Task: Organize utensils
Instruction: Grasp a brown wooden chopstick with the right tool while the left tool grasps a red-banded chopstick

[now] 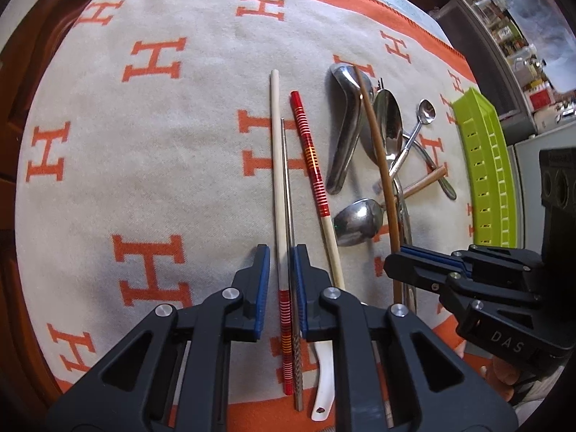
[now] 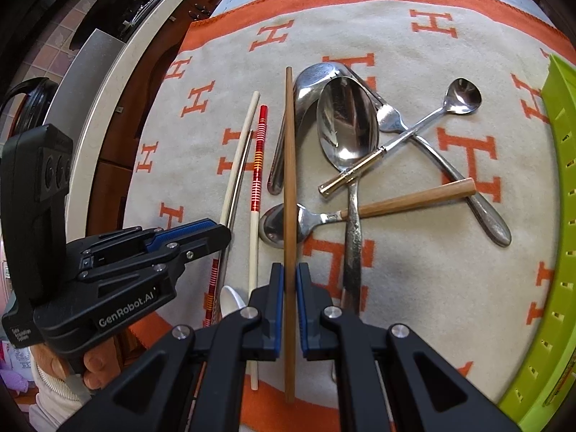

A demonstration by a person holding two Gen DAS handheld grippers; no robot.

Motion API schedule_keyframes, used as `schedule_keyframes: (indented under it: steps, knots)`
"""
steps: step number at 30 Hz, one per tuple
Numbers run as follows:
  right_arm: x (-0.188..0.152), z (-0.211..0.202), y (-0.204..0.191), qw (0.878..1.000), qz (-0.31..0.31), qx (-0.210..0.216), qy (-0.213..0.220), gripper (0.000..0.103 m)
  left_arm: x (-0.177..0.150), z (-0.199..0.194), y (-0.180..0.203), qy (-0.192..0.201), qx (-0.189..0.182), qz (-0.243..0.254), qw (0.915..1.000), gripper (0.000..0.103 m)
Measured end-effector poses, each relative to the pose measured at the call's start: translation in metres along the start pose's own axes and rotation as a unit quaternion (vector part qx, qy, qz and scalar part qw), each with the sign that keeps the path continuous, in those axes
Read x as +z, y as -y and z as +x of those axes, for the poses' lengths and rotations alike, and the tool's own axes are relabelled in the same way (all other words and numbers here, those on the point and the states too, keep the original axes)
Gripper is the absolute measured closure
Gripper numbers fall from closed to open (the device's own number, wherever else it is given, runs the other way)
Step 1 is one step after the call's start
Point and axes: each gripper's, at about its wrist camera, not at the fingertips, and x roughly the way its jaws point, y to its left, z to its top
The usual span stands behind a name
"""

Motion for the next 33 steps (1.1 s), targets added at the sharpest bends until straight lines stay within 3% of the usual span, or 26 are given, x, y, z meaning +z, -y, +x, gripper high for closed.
schedule_keyframes:
  steps: [20, 33]
  knots:
    - [-0.004, -0.004, 0.007, 1.0, -0.005, 0.022, -0.003, 0.096, -0.003, -0.002, -0.011, -0.01, -0.022, -0.024, 0.9994, 0.092]
    - [-0.006, -0.008, 0.006, 1.0, -0.007, 0.019, 0.0, 0.096, -0.001, 0.001, 0.0, -0.006, 0.028, 0.001, 0.9996, 0.092]
